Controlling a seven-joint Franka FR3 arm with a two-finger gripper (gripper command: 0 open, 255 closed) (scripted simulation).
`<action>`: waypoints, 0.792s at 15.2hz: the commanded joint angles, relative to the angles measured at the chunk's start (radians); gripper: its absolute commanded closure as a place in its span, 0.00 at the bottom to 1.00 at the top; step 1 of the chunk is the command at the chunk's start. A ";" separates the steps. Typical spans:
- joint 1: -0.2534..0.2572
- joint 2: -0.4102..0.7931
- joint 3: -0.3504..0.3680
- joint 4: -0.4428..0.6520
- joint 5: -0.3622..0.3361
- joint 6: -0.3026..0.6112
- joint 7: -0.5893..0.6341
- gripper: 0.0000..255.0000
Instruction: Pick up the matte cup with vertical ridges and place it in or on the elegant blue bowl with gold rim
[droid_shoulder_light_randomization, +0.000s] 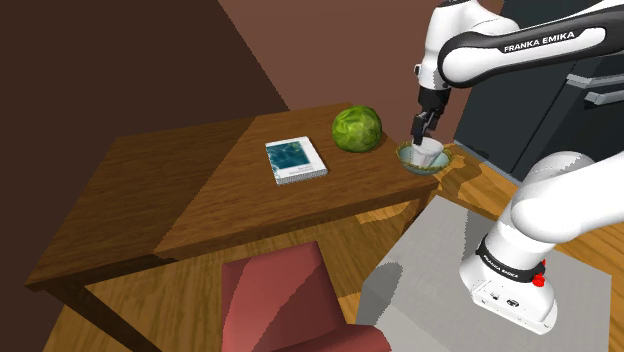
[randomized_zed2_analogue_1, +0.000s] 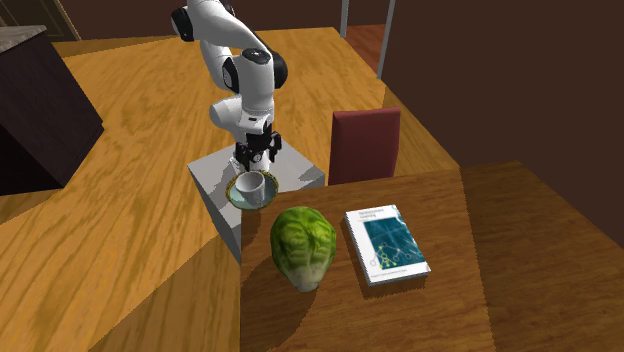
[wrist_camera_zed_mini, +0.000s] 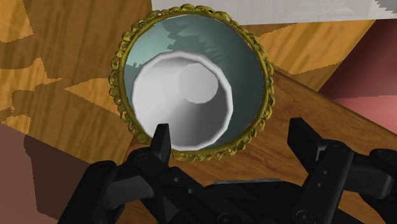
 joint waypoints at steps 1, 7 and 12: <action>0.004 -0.007 0.007 0.029 0.007 -0.036 -0.001 0.00; 0.012 -0.017 0.026 0.115 0.026 -0.133 -0.005 0.00; 0.012 -0.017 0.026 0.115 0.026 -0.133 -0.005 0.00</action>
